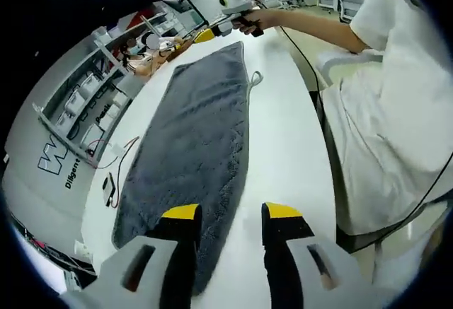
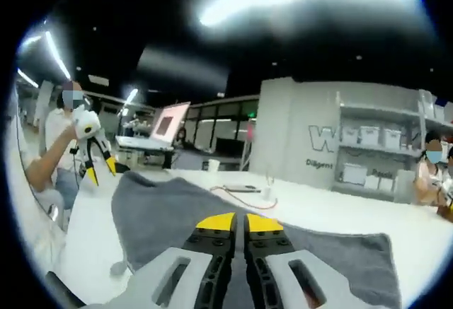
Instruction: Open the folded towel by lifting each exposed corner and separating the folded layers until the towel lies flat within the target outline without major curled edges
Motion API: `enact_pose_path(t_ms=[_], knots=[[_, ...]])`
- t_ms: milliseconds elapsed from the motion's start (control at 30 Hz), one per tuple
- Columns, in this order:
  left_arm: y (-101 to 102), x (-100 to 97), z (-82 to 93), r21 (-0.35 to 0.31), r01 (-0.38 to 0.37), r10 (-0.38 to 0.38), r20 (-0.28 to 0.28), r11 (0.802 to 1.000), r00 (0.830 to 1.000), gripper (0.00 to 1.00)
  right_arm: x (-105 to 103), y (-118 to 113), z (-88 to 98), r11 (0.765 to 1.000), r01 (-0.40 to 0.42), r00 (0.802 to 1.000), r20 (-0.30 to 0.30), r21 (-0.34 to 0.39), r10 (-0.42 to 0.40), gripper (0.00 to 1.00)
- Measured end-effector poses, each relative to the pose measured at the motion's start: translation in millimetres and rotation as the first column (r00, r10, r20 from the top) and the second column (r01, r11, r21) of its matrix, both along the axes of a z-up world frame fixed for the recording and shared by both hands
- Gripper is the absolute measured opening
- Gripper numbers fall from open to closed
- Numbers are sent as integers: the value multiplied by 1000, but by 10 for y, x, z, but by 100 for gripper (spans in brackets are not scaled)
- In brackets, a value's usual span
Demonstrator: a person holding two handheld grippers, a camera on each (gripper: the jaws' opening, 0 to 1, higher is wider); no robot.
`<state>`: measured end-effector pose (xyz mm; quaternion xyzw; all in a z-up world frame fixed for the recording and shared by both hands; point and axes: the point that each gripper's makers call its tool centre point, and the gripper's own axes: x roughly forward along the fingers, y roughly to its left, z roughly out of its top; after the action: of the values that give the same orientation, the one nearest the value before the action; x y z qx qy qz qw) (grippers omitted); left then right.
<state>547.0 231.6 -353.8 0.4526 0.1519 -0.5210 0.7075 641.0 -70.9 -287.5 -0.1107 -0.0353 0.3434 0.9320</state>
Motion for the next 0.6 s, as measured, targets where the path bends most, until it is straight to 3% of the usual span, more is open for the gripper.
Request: enact_pose_path(t_ms=[100,167,267,333,400,433,533,600], knots=[[-56,-14,-29,15,17,-17,-1,1000,1000,28,18,108,-41,998,5,999,53,-70,-1,6],[-154,-5,-56,29,15,-15,1,999,1000,31,-6,235,-129,997,-34,999,11,-73,35,0],[-361,-122,-184,65,77,-73,-61,995,995,25,-32,469,-297,998,-58,994,-96,-29,55,0],[-451,-120,-231,86,99,-94,-62,991,994,25,-93,615,-363,997,-78,987,-139,-6,76,0],[-515,-115,-251,99,116,-111,-58,988,992,26,-182,795,-378,993,-120,987,-113,-20,117,1],[-566,-120,-263,99,129,-123,-66,987,990,25,-249,918,-406,990,-137,985,-112,-26,133,3],[-676,-146,-298,104,174,-166,-75,979,983,24,-419,1250,-613,979,-198,964,-192,-53,184,19],[-725,-173,-379,123,196,-182,-116,973,976,18,-491,1381,-746,973,-216,954,-230,-83,192,27]])
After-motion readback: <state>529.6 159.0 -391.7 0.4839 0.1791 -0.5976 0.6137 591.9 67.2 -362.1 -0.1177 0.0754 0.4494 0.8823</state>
